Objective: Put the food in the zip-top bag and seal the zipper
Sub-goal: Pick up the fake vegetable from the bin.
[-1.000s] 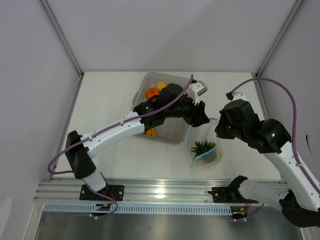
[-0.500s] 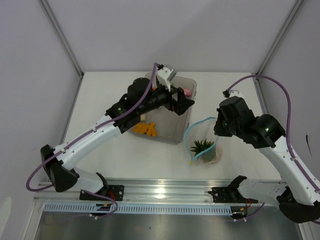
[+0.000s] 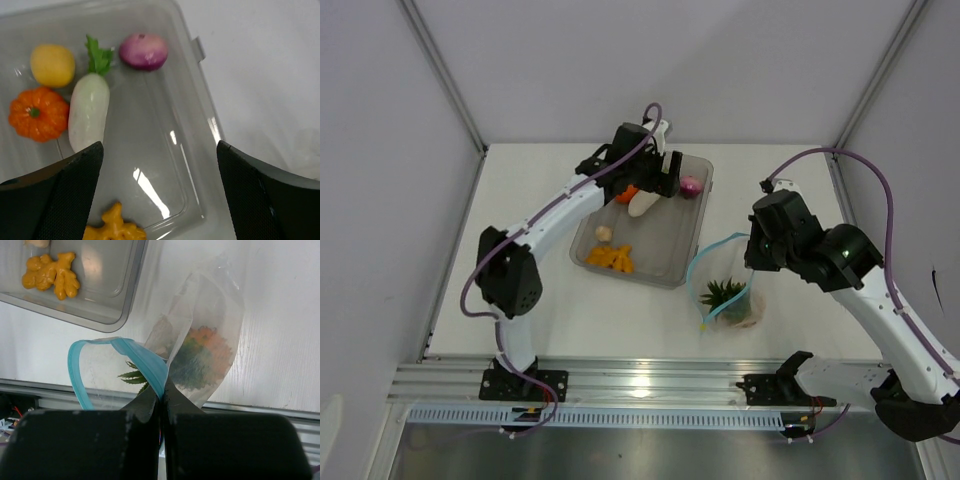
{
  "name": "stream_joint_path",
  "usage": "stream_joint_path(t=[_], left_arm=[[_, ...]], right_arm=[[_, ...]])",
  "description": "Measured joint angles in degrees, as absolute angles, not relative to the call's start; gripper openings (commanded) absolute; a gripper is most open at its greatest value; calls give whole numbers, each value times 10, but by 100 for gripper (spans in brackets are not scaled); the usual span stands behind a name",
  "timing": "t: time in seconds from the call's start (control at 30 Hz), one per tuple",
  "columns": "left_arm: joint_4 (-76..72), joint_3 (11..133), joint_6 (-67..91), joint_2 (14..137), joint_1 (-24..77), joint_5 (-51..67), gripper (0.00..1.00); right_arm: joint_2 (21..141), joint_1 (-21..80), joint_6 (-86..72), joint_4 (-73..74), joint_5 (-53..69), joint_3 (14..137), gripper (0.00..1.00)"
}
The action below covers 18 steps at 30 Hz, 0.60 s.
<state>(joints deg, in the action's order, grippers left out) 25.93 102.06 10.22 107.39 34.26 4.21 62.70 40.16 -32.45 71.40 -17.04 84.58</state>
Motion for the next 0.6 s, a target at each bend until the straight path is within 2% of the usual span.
stream_joint_path(t=[0.23,0.6], left_arm=[[298,1023,100,1146,311,50,95],[331,1092,116,1219,292,29,92]], right_arm=[[628,402,-323,710,-162,846,0],[665,402,-312,684,-140,849,0]])
